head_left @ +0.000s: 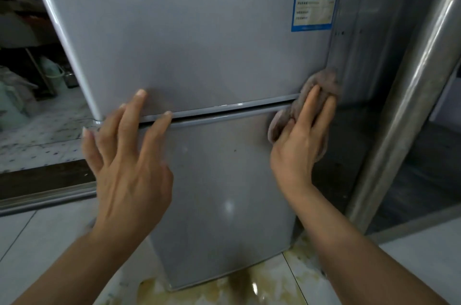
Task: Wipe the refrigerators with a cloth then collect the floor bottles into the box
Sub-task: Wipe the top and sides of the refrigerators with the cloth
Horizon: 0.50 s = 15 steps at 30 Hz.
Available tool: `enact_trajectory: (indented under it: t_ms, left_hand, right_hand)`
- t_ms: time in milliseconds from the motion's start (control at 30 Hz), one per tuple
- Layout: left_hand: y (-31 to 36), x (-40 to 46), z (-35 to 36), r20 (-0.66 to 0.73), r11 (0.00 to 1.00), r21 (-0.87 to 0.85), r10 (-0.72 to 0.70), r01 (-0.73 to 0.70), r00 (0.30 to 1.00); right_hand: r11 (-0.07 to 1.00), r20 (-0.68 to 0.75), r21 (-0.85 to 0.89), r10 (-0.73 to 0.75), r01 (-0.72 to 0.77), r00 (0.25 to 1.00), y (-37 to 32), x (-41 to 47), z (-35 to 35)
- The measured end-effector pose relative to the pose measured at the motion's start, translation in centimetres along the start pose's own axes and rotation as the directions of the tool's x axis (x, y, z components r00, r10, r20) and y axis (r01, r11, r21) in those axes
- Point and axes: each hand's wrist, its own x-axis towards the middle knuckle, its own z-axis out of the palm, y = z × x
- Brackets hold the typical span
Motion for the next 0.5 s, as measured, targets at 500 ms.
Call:
enact_trajectory:
  t_ms: [500]
  left_hand:
    - [-5.1, -2.8, -1.5, 0.095, 0.985, -0.122, -0.114, 0.125, 0.989]
  right_hand:
    - [0.963, 0.098, -0.128, -0.225, 0.236, 0.97, 1.0, -3.6, 1.1]
